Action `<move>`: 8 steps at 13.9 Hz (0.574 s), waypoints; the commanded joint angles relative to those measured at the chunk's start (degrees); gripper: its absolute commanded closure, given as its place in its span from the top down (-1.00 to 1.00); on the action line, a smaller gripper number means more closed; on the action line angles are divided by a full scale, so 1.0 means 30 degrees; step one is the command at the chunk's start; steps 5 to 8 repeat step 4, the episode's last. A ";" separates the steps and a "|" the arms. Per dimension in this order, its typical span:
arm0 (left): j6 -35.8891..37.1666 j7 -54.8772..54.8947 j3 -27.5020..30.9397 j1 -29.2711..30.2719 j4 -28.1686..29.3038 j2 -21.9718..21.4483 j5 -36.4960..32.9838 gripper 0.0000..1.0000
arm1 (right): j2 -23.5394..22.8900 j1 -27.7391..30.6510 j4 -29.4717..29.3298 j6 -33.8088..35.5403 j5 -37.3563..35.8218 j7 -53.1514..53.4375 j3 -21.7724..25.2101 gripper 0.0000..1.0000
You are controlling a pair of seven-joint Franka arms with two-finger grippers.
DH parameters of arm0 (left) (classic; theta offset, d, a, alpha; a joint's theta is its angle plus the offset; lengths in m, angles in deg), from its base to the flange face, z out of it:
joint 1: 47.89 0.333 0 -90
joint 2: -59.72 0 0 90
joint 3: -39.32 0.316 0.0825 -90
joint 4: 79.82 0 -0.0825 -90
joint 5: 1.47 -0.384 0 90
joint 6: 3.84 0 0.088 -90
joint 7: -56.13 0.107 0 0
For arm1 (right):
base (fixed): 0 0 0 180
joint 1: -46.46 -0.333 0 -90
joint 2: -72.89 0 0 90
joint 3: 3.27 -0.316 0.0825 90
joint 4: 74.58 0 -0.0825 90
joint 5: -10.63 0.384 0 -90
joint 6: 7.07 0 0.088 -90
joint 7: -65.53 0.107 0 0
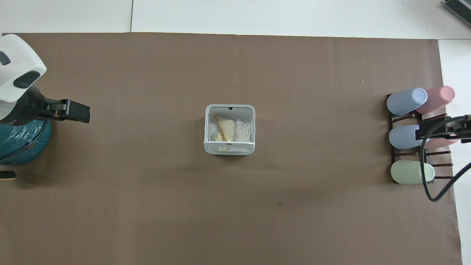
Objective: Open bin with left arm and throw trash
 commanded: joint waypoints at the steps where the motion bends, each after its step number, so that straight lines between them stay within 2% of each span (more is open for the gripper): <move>1: 0.0210 0.0030 -0.0073 0.0076 0.0300 -0.0324 -0.0288 1.00 | 0.0308 0.0005 0.0112 0.0271 0.0281 -0.0272 0.0032 1.00; 8: 0.0268 0.0030 -0.0073 0.0076 0.0300 -0.0324 -0.0288 1.00 | 0.0308 0.0005 0.0112 0.0271 0.0281 -0.0272 0.0003 1.00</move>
